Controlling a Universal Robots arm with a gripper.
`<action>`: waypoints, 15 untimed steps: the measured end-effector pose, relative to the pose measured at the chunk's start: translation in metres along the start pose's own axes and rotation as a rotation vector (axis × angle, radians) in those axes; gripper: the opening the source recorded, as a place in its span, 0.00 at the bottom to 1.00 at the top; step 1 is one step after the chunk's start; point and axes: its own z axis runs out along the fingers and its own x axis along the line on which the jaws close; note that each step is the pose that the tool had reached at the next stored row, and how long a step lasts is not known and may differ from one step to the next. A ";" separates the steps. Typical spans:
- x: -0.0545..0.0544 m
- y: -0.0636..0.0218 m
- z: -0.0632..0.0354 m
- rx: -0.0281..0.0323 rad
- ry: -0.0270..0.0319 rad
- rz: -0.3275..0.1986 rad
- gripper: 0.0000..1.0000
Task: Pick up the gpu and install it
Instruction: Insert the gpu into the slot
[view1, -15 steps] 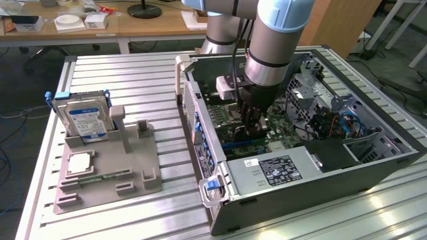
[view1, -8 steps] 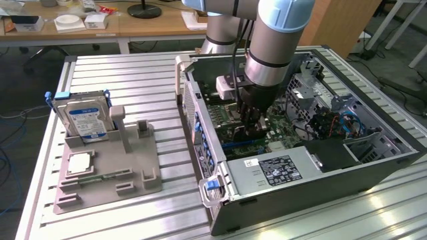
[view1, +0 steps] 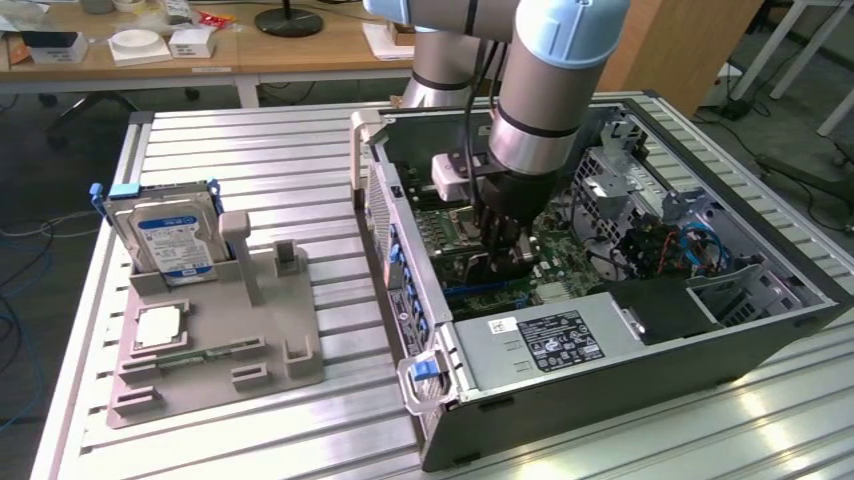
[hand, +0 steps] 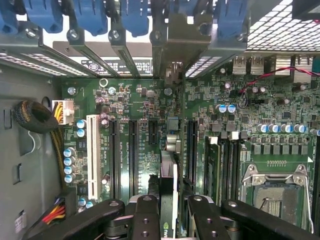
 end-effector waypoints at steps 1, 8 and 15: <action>0.000 0.0000 0.0003 -0.0003 0.0001 0.000 0.27; 0.000 0.0001 0.0022 -0.0006 0.0004 0.000 0.27; 0.000 0.0000 0.0034 -0.0007 0.0001 0.000 0.27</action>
